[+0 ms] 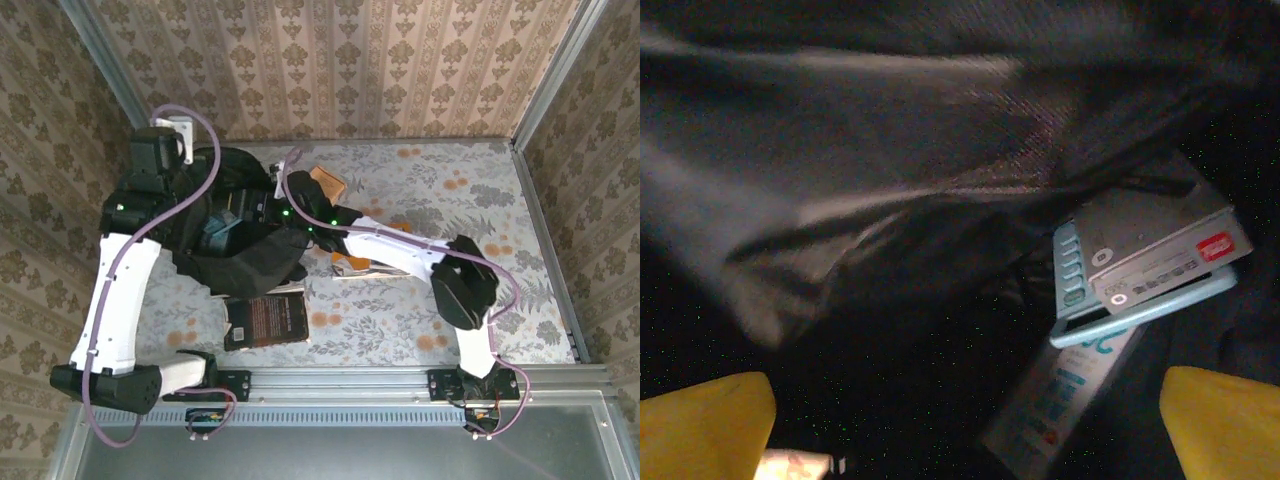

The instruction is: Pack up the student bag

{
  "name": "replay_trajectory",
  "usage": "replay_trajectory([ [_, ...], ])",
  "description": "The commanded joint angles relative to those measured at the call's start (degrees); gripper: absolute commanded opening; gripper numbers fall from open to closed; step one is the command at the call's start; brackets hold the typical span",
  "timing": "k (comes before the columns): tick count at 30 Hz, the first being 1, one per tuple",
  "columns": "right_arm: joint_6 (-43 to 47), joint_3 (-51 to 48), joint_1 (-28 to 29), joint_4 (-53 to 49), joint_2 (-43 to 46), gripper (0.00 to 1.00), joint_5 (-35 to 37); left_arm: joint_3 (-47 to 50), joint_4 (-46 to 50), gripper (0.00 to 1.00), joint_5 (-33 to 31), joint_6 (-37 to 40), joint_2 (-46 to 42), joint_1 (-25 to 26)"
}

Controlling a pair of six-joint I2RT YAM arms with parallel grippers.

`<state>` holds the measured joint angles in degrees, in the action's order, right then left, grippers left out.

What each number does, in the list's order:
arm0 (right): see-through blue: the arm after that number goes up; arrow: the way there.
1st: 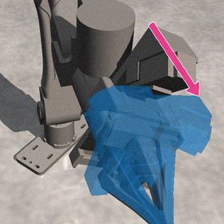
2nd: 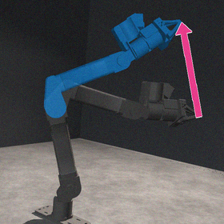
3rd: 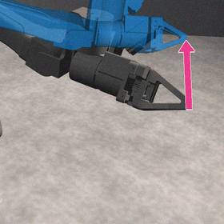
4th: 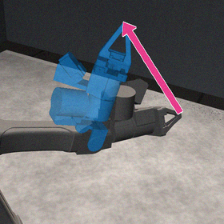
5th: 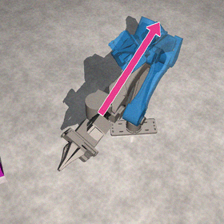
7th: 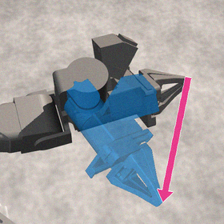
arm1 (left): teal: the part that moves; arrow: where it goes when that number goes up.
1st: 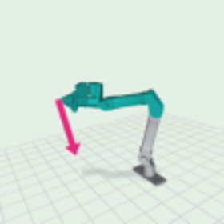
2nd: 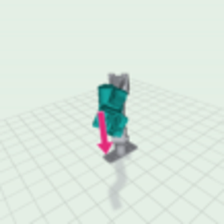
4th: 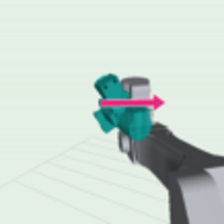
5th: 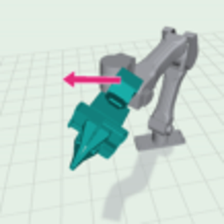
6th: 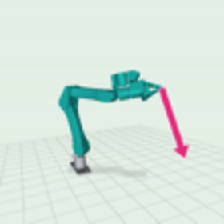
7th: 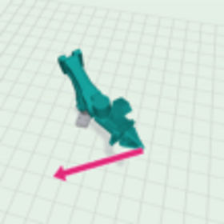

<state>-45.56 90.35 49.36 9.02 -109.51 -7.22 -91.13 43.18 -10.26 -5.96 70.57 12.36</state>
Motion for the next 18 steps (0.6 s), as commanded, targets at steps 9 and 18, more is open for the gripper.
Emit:
replay_trajectory([
  [9, 12.6, -17.0, -5.5, -5.6, 18.6, 1.0, -0.7, 1.7, -9.3, 0.0, -2.7, -0.2, -0.5, -4.6],
  [18, 10.5, -32.7, -14.5, 2.6, 26.2, 1.0, -10.5, 15.8, -12.9, 0.0, 13.3, -7.5, -2.4, -4.2],
])
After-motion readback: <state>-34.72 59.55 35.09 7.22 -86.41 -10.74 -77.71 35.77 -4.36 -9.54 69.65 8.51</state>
